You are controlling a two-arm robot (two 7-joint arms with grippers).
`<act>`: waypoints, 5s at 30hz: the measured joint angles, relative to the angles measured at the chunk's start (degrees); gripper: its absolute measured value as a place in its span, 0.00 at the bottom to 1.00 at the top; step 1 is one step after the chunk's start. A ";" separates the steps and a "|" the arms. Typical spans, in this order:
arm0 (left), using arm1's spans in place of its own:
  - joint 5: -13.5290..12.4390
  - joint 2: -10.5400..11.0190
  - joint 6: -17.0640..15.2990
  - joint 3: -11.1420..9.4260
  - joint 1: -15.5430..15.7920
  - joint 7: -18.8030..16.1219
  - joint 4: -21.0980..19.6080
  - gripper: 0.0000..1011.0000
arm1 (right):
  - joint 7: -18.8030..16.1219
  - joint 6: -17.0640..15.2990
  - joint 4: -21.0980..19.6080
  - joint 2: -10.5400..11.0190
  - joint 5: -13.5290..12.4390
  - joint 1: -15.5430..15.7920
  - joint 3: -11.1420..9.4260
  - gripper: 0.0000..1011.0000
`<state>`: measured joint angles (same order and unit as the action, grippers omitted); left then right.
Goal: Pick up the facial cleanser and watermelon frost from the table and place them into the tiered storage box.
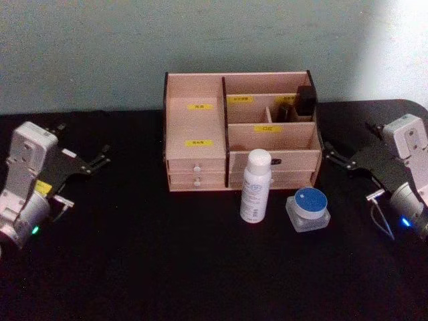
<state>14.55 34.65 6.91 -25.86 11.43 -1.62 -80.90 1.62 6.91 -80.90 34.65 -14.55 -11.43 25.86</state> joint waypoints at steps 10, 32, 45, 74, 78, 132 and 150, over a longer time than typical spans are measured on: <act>0.00 0.00 0.00 0.00 0.00 0.00 0.00 0.99 | 0.00 0.00 0.00 0.00 0.00 0.00 0.00 0.99; 0.00 0.00 0.00 0.00 0.00 0.00 0.00 0.99 | -0.54 3.13 -3.93 1.52 1.38 2.86 -2.39 0.99; 0.00 0.00 0.00 0.00 0.00 0.00 0.00 0.99 | -11.72 3.51 -12.23 5.40 -5.70 8.32 -4.47 0.99; 0.00 0.00 0.00 0.00 0.00 0.00 0.00 0.99 | -35.09 -0.07 -3.24 -0.13 -13.18 1.51 -0.17 0.99; 0.00 0.00 0.00 0.00 0.00 0.00 0.00 0.99 | -36.73 -0.25 -1.36 -1.32 -12.77 0.06 0.26 0.99; 0.00 0.00 0.00 0.00 0.00 0.00 0.00 0.99 | -39.72 -2.31 9.08 -7.49 -11.92 -6.82 1.77 0.81; 0.00 0.00 0.00 0.00 0.00 0.00 0.00 0.99 | -39.72 -2.25 9.01 -7.45 -11.91 -6.77 1.77 0.59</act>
<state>14.55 34.65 6.91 -25.86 11.43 -1.62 -80.90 -38.10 4.66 -71.89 27.19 -26.46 -18.20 27.63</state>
